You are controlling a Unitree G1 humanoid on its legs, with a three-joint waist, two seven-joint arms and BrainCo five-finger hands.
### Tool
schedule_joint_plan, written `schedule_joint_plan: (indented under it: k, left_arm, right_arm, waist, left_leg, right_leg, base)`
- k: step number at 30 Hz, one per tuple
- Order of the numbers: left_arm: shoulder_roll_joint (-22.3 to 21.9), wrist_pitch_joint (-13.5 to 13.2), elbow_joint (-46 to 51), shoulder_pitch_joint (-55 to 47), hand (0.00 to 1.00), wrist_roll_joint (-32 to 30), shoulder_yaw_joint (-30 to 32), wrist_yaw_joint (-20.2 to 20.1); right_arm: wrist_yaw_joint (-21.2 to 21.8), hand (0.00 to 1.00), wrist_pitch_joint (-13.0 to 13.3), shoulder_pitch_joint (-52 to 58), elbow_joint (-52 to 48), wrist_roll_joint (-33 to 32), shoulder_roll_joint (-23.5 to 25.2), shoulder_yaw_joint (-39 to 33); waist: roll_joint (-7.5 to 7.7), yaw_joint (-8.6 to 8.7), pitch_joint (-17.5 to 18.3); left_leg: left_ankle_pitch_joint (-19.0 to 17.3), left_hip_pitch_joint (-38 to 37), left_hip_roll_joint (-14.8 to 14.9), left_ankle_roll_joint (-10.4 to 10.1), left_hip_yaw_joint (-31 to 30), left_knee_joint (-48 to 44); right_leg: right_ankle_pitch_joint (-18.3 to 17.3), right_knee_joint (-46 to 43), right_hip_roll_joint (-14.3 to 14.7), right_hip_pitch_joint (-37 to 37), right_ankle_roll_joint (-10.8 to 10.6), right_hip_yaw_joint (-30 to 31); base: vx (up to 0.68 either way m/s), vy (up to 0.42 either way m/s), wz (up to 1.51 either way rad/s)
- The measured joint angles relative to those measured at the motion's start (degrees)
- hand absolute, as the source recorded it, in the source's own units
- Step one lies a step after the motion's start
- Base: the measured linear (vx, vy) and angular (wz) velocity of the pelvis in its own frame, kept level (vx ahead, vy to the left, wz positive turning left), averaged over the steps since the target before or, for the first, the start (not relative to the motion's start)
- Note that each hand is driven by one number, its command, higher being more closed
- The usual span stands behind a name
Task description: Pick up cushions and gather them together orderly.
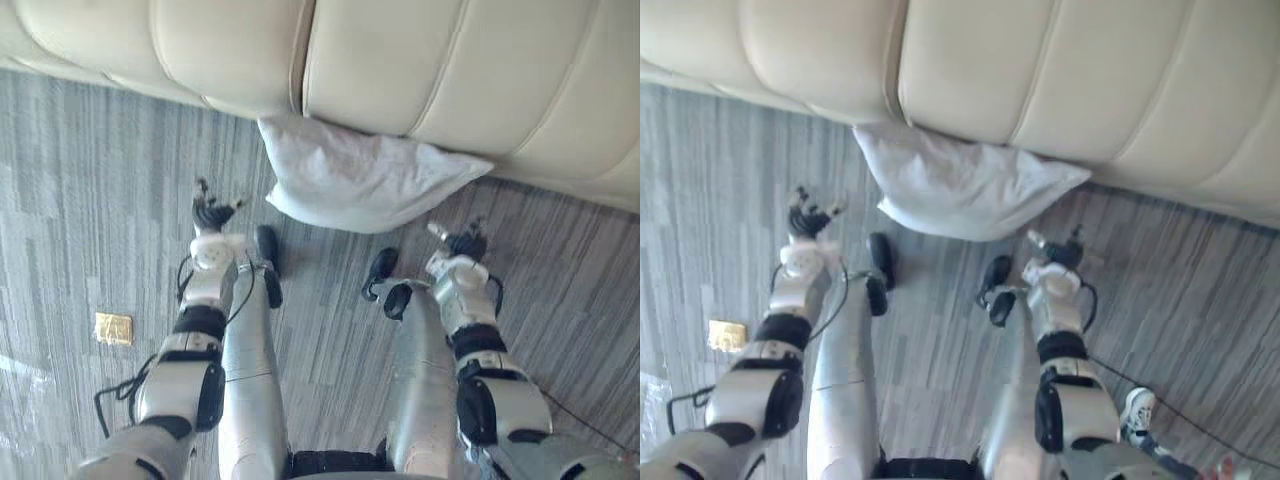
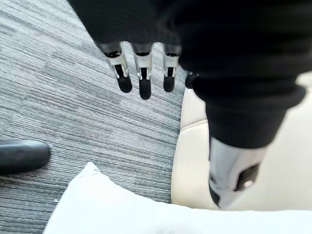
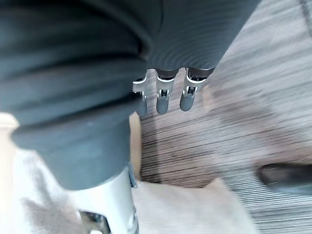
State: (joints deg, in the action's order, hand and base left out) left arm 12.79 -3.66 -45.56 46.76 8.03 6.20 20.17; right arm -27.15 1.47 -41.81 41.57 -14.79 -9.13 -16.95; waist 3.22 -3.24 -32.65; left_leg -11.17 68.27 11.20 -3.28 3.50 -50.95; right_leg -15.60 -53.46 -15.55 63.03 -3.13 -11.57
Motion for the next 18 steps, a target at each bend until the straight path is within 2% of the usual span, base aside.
schedule_joint_plan:
  k: [8, 9, 15, 18]
  left_arm:
    - [-0.2, -0.7, 0.9, 8.2, 0.00, 0.0, -4.1, 1.0]
    - [-0.2, -0.7, 1.3, 9.1, 1.00, 0.0, -4.9, 1.1]
    - [-1.5, -0.7, 3.7, 12.1, 1.00, 0.0, -6.4, 2.4]
    - [-1.8, -0.7, 5.8, 12.7, 1.00, 0.2, -7.5, 3.4]
  right_arm:
    - [-1.3, 0.00, 0.2, -8.7, -0.1, -1.1, -2.2, -0.1]
    - [-1.6, 1.00, 0.2, -9.6, -0.1, -1.0, -2.1, 0.8]
    - [-3.4, 1.00, 0.2, -13.5, -0.3, -0.9, -0.4, 4.0]
    - [-3.5, 1.00, 0.3, -13.2, -0.7, -1.1, 0.0, 4.7]
  waist:
    - [-0.02, 0.16, 0.0]
    - [-0.02, 0.14, 0.0]
    - [-0.03, 0.57, 0.0]
    - [-0.03, 0.76, 0.0]
  left_leg:
    - [2.4, 6.7, -0.7, -0.7, -1.7, 0.9]
    - [2.9, 7.8, -0.8, -0.7, -1.9, 1.0]
    - [5.1, 9.9, -1.2, -1.3, -2.8, 2.2]
    - [5.9, 9.8, -1.4, -1.8, -3.4, 3.2]
  right_leg:
    - [-0.1, -1.3, 0.1, 6.6, 0.0, -0.2]
    - [-0.2, -1.6, 0.1, 7.8, 0.1, -0.2]
    - [-0.3, -3.2, -0.1, 10.1, 0.3, -0.6]
    - [-0.8, -3.3, -0.1, 10.1, 1.1, -1.0]
  base:
    - [-0.03, -0.015, 0.06]
    - [-0.04, -0.009, 0.08]
    - [-0.05, -0.016, 0.11]
    - [-0.05, -0.028, 0.12]
